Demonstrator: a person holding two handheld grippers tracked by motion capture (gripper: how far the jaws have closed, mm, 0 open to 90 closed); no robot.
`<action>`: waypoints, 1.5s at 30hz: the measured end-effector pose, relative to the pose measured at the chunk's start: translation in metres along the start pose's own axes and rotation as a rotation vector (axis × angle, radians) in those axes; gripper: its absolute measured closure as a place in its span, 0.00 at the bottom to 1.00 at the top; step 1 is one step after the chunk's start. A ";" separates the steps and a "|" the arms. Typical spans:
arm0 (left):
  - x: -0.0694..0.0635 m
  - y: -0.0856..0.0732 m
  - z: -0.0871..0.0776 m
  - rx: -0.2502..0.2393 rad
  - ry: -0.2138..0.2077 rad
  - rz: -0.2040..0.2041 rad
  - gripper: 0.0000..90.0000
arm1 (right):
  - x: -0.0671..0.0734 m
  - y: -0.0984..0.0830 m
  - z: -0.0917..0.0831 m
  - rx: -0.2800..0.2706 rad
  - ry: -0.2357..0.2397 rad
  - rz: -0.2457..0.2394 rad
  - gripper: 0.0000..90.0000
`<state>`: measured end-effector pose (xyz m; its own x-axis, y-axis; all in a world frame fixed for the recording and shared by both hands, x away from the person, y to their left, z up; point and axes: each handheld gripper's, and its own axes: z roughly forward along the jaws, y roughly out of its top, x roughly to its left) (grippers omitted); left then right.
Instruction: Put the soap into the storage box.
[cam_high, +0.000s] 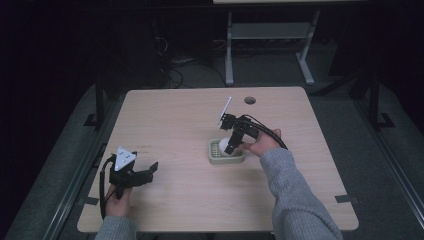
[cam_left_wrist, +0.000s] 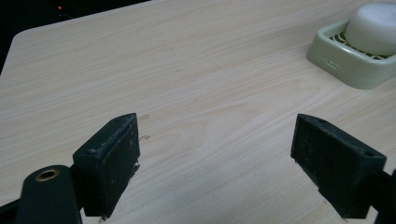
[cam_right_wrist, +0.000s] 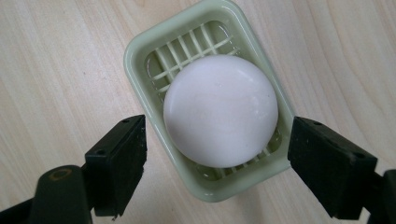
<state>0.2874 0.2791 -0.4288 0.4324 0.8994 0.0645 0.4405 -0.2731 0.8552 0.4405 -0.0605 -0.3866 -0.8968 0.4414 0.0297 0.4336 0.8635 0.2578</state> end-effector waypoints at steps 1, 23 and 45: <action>0.000 0.000 0.000 -0.001 0.000 0.000 0.17 | 0.000 -0.001 -0.001 -0.003 -0.002 0.001 0.21; -0.001 0.000 0.000 -0.004 -0.001 0.002 0.17 | 0.004 -0.028 -0.025 -0.030 -0.012 0.036 0.23; -0.001 0.000 0.000 -0.002 0.000 0.003 0.17 | 0.008 -0.055 -0.033 -0.040 -0.009 0.065 0.23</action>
<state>0.2874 0.2780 -0.4289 0.4337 0.8985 0.0675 0.4378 -0.2756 0.8558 0.4070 -0.1123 -0.3683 -0.8660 0.4985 0.0389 0.4867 0.8225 0.2943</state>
